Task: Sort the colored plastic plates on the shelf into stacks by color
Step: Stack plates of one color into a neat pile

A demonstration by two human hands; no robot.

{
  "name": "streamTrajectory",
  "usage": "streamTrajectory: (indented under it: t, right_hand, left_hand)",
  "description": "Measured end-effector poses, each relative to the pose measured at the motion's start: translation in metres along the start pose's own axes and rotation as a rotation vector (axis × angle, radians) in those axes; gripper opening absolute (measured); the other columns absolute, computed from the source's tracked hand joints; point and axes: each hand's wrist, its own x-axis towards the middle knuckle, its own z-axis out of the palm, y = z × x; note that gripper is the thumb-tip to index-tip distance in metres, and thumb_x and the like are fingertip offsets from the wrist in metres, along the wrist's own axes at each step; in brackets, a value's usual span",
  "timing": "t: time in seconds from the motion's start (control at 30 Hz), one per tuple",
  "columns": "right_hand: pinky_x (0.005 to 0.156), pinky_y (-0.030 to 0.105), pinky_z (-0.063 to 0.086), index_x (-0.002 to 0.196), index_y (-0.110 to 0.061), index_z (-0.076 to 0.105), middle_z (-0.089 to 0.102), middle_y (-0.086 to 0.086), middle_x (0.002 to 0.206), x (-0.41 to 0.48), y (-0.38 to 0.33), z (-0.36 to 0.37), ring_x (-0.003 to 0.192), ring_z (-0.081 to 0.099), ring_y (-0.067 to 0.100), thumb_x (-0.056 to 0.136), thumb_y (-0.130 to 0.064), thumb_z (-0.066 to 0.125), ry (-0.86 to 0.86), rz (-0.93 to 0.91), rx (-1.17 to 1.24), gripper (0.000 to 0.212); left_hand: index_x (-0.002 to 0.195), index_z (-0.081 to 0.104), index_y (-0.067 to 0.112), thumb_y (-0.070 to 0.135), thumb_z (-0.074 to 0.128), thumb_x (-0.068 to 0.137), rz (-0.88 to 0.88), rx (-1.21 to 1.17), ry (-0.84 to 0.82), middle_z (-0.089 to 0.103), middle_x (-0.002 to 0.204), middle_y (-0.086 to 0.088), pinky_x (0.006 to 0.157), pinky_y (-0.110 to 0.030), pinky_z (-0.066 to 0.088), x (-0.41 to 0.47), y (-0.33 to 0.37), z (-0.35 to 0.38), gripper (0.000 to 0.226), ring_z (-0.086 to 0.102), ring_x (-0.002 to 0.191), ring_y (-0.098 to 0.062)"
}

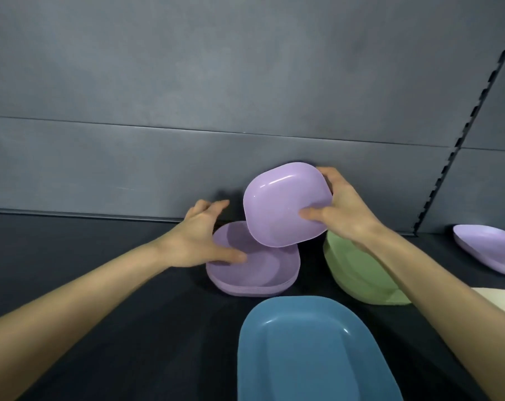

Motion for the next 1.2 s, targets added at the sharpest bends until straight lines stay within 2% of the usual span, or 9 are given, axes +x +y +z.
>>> streamTrajectory:
  t: [0.13,0.27,0.33,0.5,0.57,0.67,0.83,1.0,1.2]
  right_hand:
    - [0.051,0.016,0.048,0.122,-0.023,0.042,0.055,-0.01,0.1,0.001,-0.005,0.012,0.087,0.057,0.009,0.078,0.003,0.067,-0.1,0.039,0.12,0.056]
    - [0.076,0.032,0.052,0.117,-0.017,0.04,0.056,-0.008,0.097,0.004,-0.006,0.026,0.095,0.059,0.019,0.077,-0.006,0.071,-0.093,0.007,-0.014,0.052]
    - [0.079,0.04,0.051,0.112,-0.013,0.04,0.057,-0.004,0.095,0.004,-0.003,0.029,0.095,0.059,0.023,0.074,-0.015,0.076,-0.116,-0.008,-0.111,0.052]
    - [0.073,0.033,0.045,0.107,-0.01,0.047,0.054,0.004,0.106,0.002,0.004,0.036,0.1,0.052,0.024,0.066,-0.033,0.082,-0.213,-0.007,-0.383,0.058]
    - [0.074,0.03,0.041,0.106,-0.011,0.048,0.049,0.003,0.11,0.003,0.005,0.037,0.104,0.047,0.024,0.066,-0.035,0.082,-0.245,-0.022,-0.441,0.058]
    - [0.067,0.024,0.041,0.106,-0.016,0.048,0.051,0.0,0.11,0.002,0.006,0.039,0.097,0.049,0.017,0.069,-0.032,0.081,-0.313,-0.026,-0.448,0.052]
    - [0.088,0.025,0.04,0.133,-0.019,0.043,0.05,-0.002,0.128,0.001,0.008,0.045,0.115,0.048,0.015,0.069,-0.034,0.081,-0.388,-0.079,-0.477,0.075]
    - [0.095,0.034,0.042,0.131,-0.021,0.047,0.051,-0.001,0.124,0.0,0.006,0.05,0.114,0.048,0.019,0.071,-0.036,0.079,-0.436,-0.11,-0.55,0.069]
    - [0.1,0.041,0.038,0.135,-0.023,0.042,0.05,-0.001,0.13,-0.002,0.003,0.049,0.119,0.042,0.024,0.075,-0.043,0.073,-0.461,-0.087,-0.664,0.071]
  left_hand:
    - [0.142,0.029,0.02,0.03,0.078,0.073,0.048,-0.394,0.142,0.058,0.118,-0.001,0.086,-0.028,0.052,0.013,0.01,-0.006,0.084,0.061,0.104,-0.016]
    - [0.117,0.044,0.027,0.028,0.085,0.061,0.102,-0.327,0.235,0.064,0.093,0.006,0.077,-0.036,0.055,0.02,0.009,-0.003,0.069,0.066,0.089,-0.021]
    - [0.113,0.045,0.026,0.021,0.085,0.064,0.113,-0.253,0.247,0.063,0.089,0.006,0.074,-0.032,0.054,0.017,0.007,-0.002,0.063,0.064,0.084,-0.019]
    - [0.113,0.044,0.025,0.023,0.083,0.066,0.133,-0.065,0.154,0.061,0.089,0.008,0.069,-0.03,0.051,0.009,0.004,0.0,0.061,0.058,0.079,-0.011]
    - [0.113,0.045,0.025,0.026,0.083,0.065,0.108,-0.026,0.132,0.059,0.096,0.006,0.073,-0.032,0.05,0.01,0.002,0.001,0.061,0.056,0.086,-0.014]
    - [0.113,0.047,0.022,0.027,0.085,0.062,0.089,0.024,0.09,0.049,0.109,0.005,0.079,-0.024,0.041,0.011,0.001,0.004,0.063,0.05,0.1,-0.014]
    - [0.115,0.048,0.02,0.028,0.084,0.064,0.037,0.04,0.001,0.05,0.113,0.004,0.084,-0.029,0.047,0.006,-0.004,0.003,0.063,0.054,0.099,-0.014]
    - [0.12,0.049,0.019,0.028,0.081,0.068,0.023,0.021,-0.046,0.058,0.112,0.004,0.086,-0.035,0.05,-0.001,-0.008,0.002,0.061,0.057,0.099,-0.014]
    - [0.126,0.047,0.018,0.034,0.076,0.073,0.078,0.12,-0.084,0.051,0.116,0.004,0.079,-0.024,0.04,0.001,-0.008,0.002,0.063,0.05,0.101,-0.014]
